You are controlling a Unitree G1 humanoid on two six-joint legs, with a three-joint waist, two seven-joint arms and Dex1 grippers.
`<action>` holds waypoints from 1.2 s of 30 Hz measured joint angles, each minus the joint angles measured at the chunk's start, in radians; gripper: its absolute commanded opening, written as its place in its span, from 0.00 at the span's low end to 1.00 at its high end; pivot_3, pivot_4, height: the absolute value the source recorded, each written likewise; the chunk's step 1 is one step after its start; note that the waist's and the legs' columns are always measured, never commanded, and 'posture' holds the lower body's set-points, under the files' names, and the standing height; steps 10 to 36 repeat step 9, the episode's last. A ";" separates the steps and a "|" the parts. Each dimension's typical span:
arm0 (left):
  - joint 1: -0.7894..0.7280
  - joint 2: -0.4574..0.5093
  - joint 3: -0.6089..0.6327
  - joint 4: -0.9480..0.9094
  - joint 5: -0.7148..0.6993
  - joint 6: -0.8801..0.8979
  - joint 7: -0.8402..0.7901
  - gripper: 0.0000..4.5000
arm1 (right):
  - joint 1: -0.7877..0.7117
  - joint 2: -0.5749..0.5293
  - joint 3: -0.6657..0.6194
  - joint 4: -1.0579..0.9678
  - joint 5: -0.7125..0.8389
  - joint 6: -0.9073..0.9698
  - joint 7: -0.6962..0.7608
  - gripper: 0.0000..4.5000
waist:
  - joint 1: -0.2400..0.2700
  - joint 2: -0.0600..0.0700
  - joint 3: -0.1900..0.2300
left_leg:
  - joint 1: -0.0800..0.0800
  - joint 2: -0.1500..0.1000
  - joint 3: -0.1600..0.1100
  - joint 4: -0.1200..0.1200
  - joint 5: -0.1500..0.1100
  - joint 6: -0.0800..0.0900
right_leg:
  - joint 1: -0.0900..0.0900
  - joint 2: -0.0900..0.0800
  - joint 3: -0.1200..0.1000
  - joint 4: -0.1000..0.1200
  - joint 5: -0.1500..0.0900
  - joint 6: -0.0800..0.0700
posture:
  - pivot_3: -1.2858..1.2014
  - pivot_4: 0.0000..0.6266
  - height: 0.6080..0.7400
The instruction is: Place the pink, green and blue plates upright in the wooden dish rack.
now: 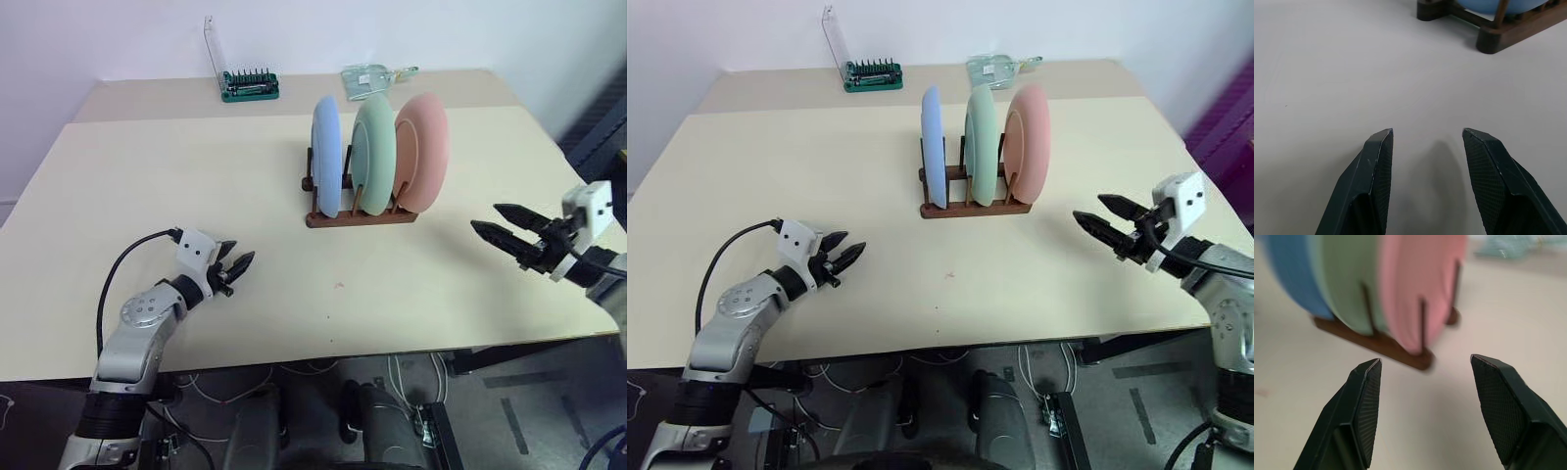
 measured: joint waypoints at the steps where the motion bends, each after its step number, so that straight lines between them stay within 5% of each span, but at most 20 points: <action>1: 0.007 0.002 0.005 0.000 0.003 -0.005 0.002 0.51 | -0.001 0.006 0.022 0.025 -0.030 -0.038 -0.002 0.65 | 0.000 0.000 0.000 | 0.000 0.000 0.000 0.000 0.000 0.000 | 0.000 0.000 0.000 0.000 0.000 0.000 | 0.52 0.24 0.92; 9: 0.035 0.000 0.020 -0.037 0.041 -0.008 0.070 0.51 | -0.078 0.059 0.131 0.190 -0.152 -0.203 -0.009 0.65 | 0.001 0.000 0.000 | 0.000 0.000 0.000 0.000 0.001 0.002 | 0.000 0.000 0.000 0.000 0.000 0.000 | 0.52 0.24 0.92; 36: 0.035 0.000 0.020 -0.037 0.041 -0.008 0.070 0.51 | -0.078 0.059 0.131 0.190 -0.152 -0.203 -0.009 0.65 | 0.001 0.000 0.000 | 0.000 0.000 0.000 0.000 0.001 0.002 | 0.000 0.000 0.000 0.000 0.000 0.000 | 0.52 0.24 0.92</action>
